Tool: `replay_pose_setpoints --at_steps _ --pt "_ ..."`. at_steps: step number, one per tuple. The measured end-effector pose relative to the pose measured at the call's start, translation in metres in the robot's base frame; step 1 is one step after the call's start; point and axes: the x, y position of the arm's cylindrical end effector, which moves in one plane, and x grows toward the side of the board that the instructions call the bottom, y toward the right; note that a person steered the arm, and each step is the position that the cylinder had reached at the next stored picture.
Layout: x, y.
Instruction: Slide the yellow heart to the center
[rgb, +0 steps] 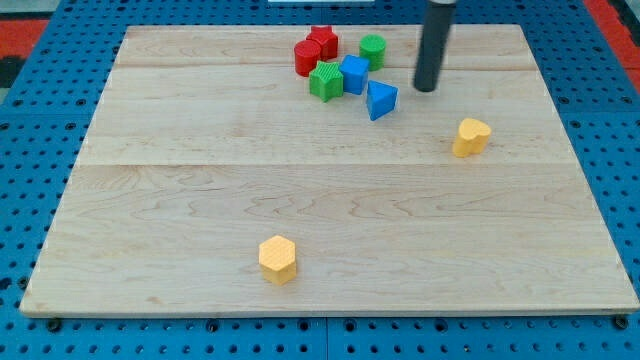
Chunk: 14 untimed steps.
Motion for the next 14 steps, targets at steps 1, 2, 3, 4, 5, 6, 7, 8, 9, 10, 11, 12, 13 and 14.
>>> replay_pose_setpoints --at_steps 1,2,3,4,5,6,7,8,9,10,11,12,13,14 --pt "0.031 -0.011" --pt "0.058 -0.059" --pt "0.045 -0.106" --pt "0.043 -0.1" --pt "0.116 -0.099" --pt "0.128 0.008" --pt "0.111 0.05" --pt "0.086 0.005" --pt "0.055 -0.077" --pt "0.096 -0.049" --pt "0.102 -0.01" --pt "0.058 0.032" --pt "0.053 -0.059" --pt "0.054 -0.107"
